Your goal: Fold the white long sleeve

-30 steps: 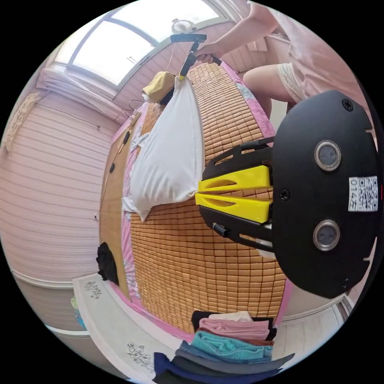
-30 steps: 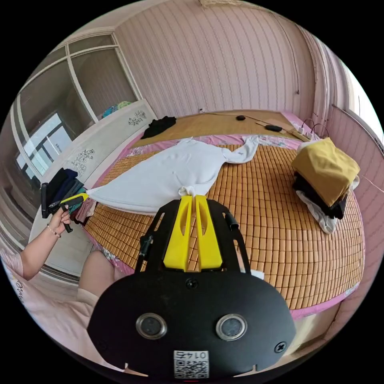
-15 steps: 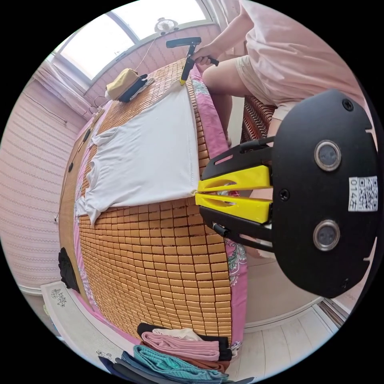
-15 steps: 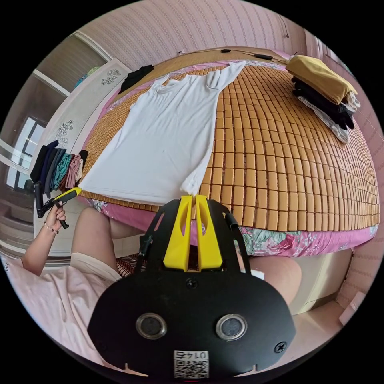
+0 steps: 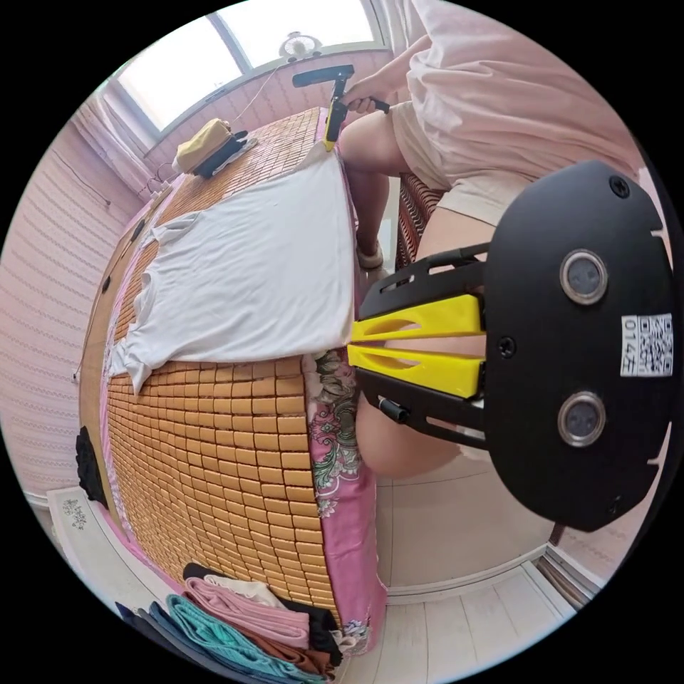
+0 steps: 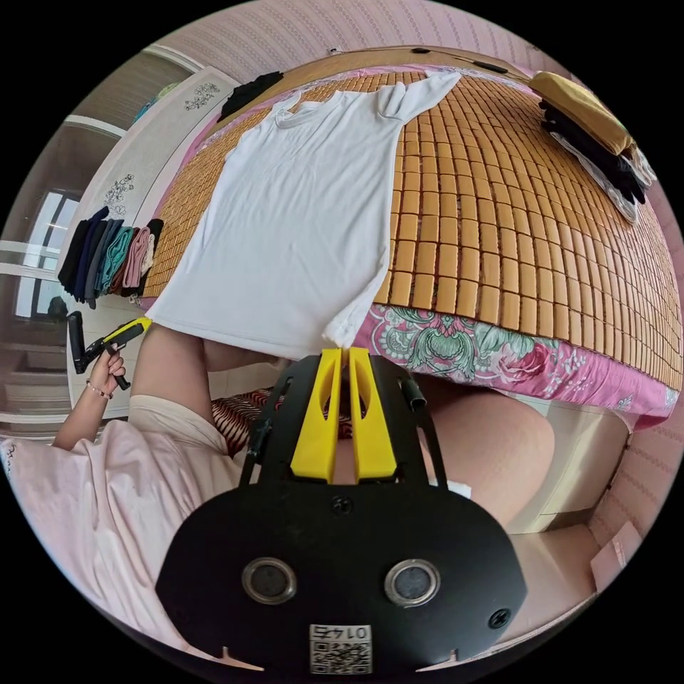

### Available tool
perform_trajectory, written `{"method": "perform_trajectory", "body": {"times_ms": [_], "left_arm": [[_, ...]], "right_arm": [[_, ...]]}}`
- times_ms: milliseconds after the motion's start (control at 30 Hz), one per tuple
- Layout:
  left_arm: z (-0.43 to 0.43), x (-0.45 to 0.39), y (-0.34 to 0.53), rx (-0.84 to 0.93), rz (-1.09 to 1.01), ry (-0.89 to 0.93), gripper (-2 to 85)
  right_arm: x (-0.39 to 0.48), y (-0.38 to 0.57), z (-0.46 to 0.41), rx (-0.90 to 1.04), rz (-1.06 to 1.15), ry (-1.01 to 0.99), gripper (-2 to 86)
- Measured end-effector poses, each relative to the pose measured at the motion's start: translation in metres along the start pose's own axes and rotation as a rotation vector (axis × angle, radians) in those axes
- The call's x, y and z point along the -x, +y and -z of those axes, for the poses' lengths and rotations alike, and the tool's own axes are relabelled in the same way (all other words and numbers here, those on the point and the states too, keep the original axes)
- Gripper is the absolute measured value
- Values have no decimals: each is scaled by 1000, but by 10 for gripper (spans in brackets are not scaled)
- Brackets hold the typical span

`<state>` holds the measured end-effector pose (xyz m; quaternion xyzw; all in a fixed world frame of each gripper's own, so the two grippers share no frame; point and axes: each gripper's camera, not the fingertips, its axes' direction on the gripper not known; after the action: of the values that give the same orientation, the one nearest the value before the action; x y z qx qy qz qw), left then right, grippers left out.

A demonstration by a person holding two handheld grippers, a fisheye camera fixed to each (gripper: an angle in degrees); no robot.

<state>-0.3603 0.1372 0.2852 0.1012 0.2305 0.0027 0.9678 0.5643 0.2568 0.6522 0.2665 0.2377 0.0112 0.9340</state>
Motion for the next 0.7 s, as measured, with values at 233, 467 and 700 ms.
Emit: {"method": "perform_trajectory", "body": {"times_ms": [233,467,700], "left_arm": [[5,7,-28,-54,62,6,-1],[-13,-56,-143,-111,-215,5,-2],[-94,-142,-330,-159,-479,134,0]], "right_arm": [[13,-25,16,39,32,100,46],[-10,-99,51,-132,62,134,68],[-38,-302,52,-313,132,278,69]]}}
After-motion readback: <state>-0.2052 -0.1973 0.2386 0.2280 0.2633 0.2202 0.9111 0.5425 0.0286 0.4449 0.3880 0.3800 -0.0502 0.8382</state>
